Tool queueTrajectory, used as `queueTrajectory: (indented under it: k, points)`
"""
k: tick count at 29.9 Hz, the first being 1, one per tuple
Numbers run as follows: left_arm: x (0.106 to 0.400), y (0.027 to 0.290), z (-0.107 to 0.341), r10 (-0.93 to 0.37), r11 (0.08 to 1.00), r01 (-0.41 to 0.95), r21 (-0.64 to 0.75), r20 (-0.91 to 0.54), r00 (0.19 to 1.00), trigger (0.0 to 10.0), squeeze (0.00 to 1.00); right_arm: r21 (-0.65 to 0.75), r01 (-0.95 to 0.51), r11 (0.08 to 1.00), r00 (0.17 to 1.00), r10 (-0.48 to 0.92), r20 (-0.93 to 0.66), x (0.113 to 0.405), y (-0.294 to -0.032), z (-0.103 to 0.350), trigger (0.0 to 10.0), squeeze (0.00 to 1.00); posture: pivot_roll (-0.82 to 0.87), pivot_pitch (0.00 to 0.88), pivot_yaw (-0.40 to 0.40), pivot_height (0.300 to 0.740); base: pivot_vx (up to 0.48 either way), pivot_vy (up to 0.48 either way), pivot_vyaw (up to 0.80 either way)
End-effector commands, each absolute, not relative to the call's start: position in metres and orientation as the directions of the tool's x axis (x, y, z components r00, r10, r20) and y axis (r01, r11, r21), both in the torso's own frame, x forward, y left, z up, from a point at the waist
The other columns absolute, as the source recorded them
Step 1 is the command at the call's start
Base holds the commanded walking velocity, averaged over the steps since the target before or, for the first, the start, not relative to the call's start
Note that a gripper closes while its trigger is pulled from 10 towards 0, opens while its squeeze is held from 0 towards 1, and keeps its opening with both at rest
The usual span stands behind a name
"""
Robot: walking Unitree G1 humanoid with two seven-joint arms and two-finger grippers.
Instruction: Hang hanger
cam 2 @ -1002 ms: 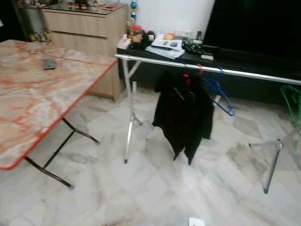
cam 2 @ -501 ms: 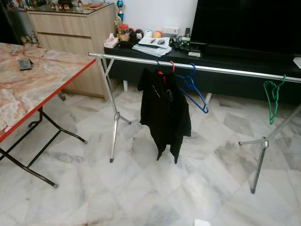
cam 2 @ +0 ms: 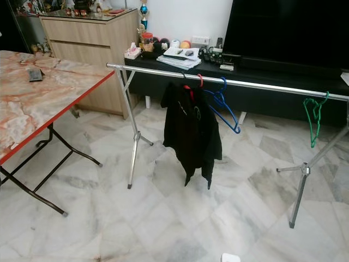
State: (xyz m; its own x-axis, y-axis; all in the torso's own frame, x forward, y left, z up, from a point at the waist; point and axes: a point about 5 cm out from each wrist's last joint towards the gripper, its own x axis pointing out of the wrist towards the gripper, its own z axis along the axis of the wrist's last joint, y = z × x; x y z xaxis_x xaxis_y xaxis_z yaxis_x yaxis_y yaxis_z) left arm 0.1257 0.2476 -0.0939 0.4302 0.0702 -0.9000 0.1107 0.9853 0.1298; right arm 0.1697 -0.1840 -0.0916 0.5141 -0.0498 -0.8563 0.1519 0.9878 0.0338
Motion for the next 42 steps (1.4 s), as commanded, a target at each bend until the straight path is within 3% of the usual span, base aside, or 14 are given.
queueTrajectory:
  k: [1, 22, 42]
  points:
    - [0.171, 0.211, -0.085, 0.028, 0.999, -0.034, 0.010, -0.818, 0.575, 10.0, 0.00, 0.139, 0.216, 0.966, 0.580, -0.013, -0.814, 0.198, -0.187, -0.078, 10.0, 0.00, 0.10, 0.000, -0.110, 0.740, 0.000, 0.000, 0.00]
    - [0.179, 0.214, -0.080, 0.047, 0.998, -0.069, 0.006, -0.788, 0.614, 10.0, 0.00, 0.158, 0.233, 0.960, 0.593, -0.012, -0.805, 0.201, -0.186, -0.076, 10.0, 0.00, 0.08, 0.049, -0.110, 0.740, 0.000, 0.000, 0.00]
    - [0.178, 0.230, -0.077, 0.075, 0.995, -0.100, 0.016, -0.781, 0.620, 10.0, 0.00, 0.213, 0.268, 0.940, 0.602, 0.009, -0.799, 0.200, -0.176, -0.078, 10.0, 0.00, 0.07, 0.069, -0.051, 0.740, 0.000, 0.000, 0.00]
